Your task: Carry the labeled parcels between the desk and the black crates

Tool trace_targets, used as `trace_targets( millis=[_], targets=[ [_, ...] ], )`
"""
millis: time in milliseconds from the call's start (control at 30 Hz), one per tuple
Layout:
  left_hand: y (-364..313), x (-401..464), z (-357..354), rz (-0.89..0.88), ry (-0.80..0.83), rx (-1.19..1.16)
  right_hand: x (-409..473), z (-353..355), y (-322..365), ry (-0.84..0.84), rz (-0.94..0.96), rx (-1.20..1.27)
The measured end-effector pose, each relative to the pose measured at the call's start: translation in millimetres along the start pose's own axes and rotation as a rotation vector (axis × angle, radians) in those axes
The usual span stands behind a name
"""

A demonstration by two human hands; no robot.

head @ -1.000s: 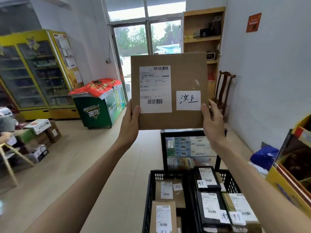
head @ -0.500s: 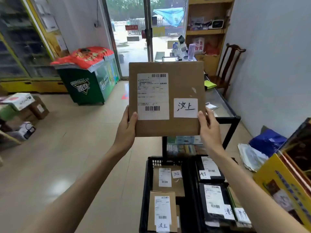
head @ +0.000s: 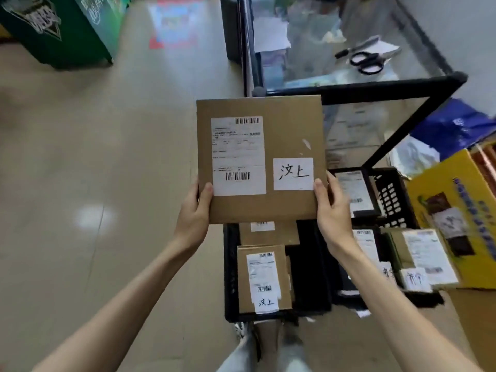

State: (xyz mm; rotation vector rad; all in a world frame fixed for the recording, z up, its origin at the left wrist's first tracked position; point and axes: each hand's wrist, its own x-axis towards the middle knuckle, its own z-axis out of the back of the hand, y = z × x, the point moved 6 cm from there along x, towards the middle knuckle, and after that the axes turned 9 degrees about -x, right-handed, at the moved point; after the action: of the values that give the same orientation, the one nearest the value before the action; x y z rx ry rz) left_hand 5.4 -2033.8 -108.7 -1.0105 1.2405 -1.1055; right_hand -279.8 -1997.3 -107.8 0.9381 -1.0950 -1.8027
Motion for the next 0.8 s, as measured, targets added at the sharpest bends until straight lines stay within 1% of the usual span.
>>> trace_targets(
  millis=[200, 367, 433, 500, 600, 667, 800],
  targets=[
    [93.1, 31.5, -16.7, 0.073, 0.005, 0.035, 28.2, -23.3, -89.1, 0.016, -0.131, -0.027],
    [154.3, 47.3, -32.9, 0.127, -0.01, 0.011, 51.8, -34.6, -144.2, 0.05, -0.149, -0.072],
    [178.0, 53.8, -39.1, 0.156, -0.003, 0.019, 60.3, -41.2, -169.0, 0.08, -0.183, -0.083],
    [201.1, 57.9, -44.7, 0.217, 0.015, 0.04, 67.6, -46.3, -191.6, 0.101, -0.207, -0.078],
    [235.6, 63.9, -49.1, 0.292, 0.074, 0.078, 78.1, -54.7, -218.7, 0.129, -0.228, -0.087],
    [256.5, 66.3, -50.8, 0.308, 0.099, 0.088, 82.1, -61.5, -235.0, 0.152, -0.227, -0.094],
    [285.9, 61.7, -53.0, 0.352, 0.087, 0.072, 80.7, -74.0, -267.0, 0.181, -0.256, -0.101]
  ],
)
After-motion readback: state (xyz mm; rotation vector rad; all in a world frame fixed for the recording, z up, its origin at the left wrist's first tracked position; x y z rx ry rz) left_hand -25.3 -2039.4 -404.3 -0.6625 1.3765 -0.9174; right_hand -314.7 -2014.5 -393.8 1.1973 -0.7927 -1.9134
